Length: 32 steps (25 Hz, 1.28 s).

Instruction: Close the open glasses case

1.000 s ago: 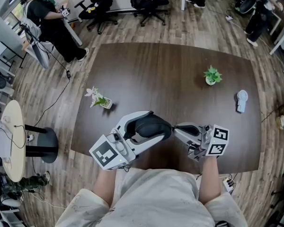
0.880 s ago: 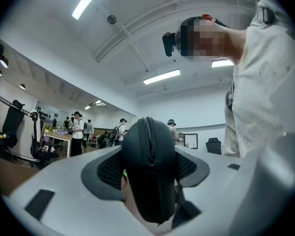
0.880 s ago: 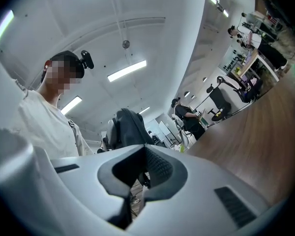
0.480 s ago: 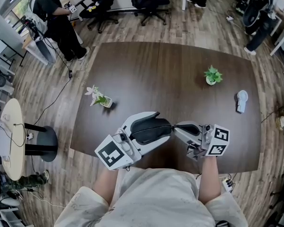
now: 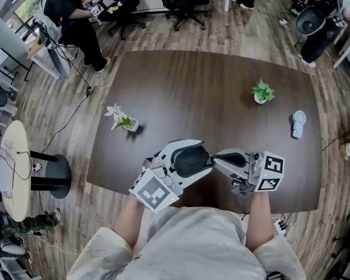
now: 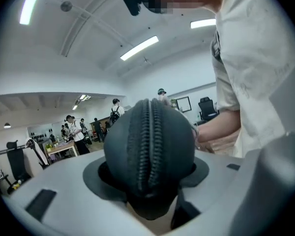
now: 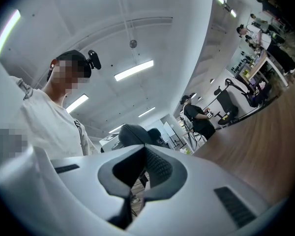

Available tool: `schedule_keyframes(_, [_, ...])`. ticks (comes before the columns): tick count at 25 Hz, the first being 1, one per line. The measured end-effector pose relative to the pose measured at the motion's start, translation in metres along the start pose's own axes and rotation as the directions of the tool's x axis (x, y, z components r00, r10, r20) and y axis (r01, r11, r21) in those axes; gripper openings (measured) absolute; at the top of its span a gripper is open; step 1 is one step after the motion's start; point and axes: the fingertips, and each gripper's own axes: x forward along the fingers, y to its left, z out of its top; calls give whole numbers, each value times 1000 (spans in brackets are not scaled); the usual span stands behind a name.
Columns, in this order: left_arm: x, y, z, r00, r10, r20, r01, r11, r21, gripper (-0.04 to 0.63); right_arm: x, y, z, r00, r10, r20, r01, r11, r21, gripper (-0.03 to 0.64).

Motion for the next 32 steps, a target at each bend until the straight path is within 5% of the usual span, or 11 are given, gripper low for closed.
schedule_keyframes(11, [7,-11,-27,994,-54,-98,60,996,59,257,6,8,-2,984,14,-176,-30,996,-88,3])
schedule_keyframes(17, [10,-9,-38,990,-49,-129,56,997,53,256,13,20,7,987,29,-157,-49,991,-121,3])
schedule_keyframes(25, [4,-5,-19,999,-37,-36,37,999,-16,267,7,19,25,998,30,-55,-37,991,-130,2])
schedule_keyframes(32, [0,-4,-20,999,-25,-45,25,1000,-2,275,0,9,25,999,-7,-40,2,991,-136,2])
